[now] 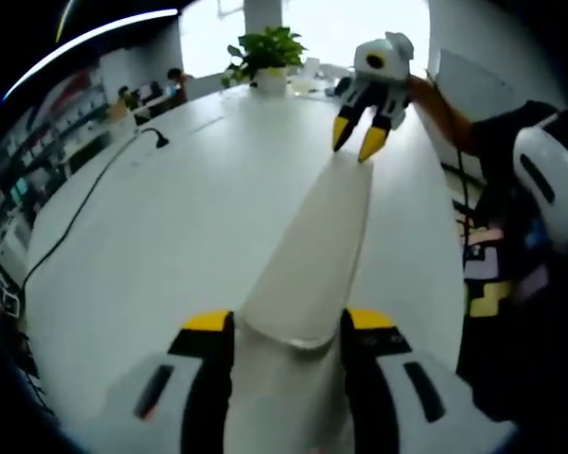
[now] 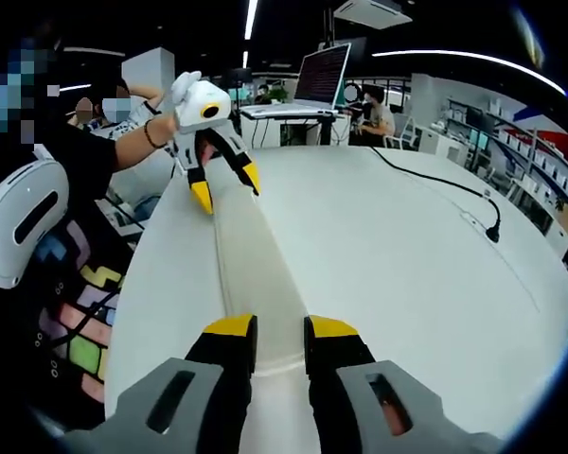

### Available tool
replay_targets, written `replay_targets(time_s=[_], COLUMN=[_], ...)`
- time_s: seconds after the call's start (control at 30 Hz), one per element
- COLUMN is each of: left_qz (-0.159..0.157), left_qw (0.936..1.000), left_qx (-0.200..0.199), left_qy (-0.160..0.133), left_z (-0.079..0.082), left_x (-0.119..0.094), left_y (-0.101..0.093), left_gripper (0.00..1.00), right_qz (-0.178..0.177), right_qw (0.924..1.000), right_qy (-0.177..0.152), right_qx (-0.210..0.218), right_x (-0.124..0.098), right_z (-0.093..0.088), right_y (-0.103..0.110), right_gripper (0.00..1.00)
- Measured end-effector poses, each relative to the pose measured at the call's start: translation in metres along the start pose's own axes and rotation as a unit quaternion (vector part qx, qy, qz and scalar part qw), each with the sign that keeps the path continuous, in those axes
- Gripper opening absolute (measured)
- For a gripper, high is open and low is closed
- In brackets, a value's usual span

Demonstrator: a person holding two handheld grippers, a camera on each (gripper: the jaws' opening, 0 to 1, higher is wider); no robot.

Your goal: Arrange the utensils inside the cutlery case until each visible utensil rests in its matching compartment.

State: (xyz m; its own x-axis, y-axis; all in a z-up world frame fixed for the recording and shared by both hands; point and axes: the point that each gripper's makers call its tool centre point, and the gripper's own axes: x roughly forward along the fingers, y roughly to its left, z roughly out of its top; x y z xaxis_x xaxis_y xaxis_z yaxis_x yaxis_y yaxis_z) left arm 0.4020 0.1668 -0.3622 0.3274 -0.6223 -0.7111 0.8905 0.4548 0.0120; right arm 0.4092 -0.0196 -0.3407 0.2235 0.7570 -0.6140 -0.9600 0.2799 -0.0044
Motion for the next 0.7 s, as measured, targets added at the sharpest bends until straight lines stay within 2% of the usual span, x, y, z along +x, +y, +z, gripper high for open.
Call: replay_targets(time_s=[0.43,0.7], left_qz=[-0.012,-0.006], left_qw=[0.9995,0.9992], left_qx=[-0.006,-0.010], left_qy=[-0.027,-0.037], left_z=[0.011,0.013], left_x=[0.011,0.015], left_y=[-0.002,-0.002], left_gripper=[0.49,0.51], right_qz=[-0.013,0.007], right_qw=[0.9994,0.9987], right_qy=[0.028,0.043], right_qx=[-0.018,-0.025], right_x=[-0.006,0.007], right_z=[-0.004,0.004], right_y=[0.003,0.015], right_gripper=[0.19,0.19])
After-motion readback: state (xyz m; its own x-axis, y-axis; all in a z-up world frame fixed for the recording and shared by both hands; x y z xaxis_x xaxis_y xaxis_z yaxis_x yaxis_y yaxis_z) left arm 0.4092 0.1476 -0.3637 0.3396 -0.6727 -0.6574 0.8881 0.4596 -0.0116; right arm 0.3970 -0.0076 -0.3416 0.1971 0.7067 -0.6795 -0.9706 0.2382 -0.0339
